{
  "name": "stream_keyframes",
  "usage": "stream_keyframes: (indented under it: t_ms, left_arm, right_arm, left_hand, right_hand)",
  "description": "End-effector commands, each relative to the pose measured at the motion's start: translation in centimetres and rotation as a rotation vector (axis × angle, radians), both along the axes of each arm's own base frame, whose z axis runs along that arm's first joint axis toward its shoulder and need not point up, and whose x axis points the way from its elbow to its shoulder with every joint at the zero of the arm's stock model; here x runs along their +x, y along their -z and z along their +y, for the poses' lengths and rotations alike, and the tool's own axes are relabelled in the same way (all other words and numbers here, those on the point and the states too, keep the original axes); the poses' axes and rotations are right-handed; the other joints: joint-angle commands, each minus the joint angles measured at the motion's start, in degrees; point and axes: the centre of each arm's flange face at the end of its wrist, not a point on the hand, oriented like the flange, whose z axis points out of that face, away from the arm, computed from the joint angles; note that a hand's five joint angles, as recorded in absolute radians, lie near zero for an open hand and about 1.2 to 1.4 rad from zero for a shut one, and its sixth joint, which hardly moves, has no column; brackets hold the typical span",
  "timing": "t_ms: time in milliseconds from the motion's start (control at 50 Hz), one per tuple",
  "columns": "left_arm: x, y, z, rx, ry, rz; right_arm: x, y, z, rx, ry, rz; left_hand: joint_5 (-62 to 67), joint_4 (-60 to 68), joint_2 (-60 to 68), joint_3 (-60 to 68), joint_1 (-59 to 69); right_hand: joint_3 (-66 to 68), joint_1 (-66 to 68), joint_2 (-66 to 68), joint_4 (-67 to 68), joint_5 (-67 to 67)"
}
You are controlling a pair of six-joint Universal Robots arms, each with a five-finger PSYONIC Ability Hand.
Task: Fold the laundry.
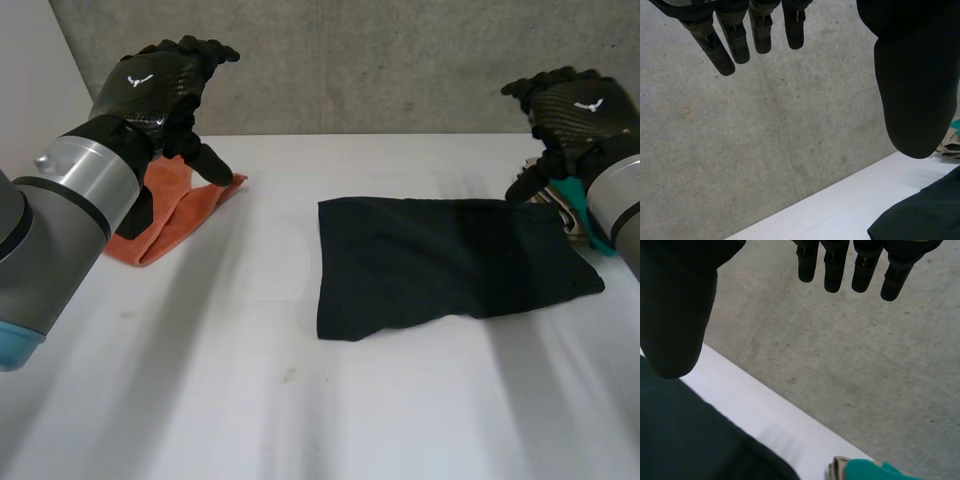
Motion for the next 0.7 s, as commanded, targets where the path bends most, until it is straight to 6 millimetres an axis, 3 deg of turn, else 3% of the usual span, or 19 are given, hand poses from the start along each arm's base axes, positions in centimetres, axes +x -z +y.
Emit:
stream_keyframes:
  t_ms: [20,120,200,340,500,700]
  left_arm:
    - [-0.2,0.2,-0.2,0.030,-0.002,-0.074]
    - [-0.2,0.1,-0.1,0.047,-0.003,-0.108]
    - [-0.3,-0.5,-0.1,0.039,0.002,-0.104]
    - [-0.8,-1.0,0.1,0.021,0.016,-0.098]
    - [-1.3,-0.4,0.0,0.031,0.026,-0.105]
    - [-1.4,0.3,-0.5,0.047,0.020,-0.110]
  right_arm:
    - [-2.9,0.6,-2.6,0.007,0.073,0.043]
    - [-5.3,3.5,-4.7,0.083,0.080,0.148]
    - [-9.0,8.0,-7.0,0.182,0.117,0.269]
    - [-12.1,13.8,-8.3,0.267,0.007,0.383]
    - [-13.2,16.7,-9.0,0.270,-0.088,0.344]
    - [-13.7,17.4,-10.3,0.174,-0.066,0.359]
  left_hand:
    - [-2.8,-0.8,-1.9,-1.3,-2.2]
    - [-2.8,-0.8,-1.9,-1.3,-2.2]
    - [-2.8,-0.8,-1.9,-1.3,-2.2]
    - [-2.8,-0.8,-1.9,-1.3,-2.2]
    - [-2.8,-0.8,-1.9,-1.3,-2.2]
    - [-2.8,-0.8,-1.9,-1.3,-2.2]
  right_hand:
    - [-2.2,-3.9,-3.7,-2.4,-2.8]
    - [-2.2,-3.9,-3.7,-2.4,-2.8]
    - [3.1,1.5,1.7,2.9,2.6]
    - [13.9,12.2,12.4,13.7,13.3]
    - [17.3,15.6,15.8,17.1,16.7]
    - [14.2,12.6,12.8,14.1,13.7]
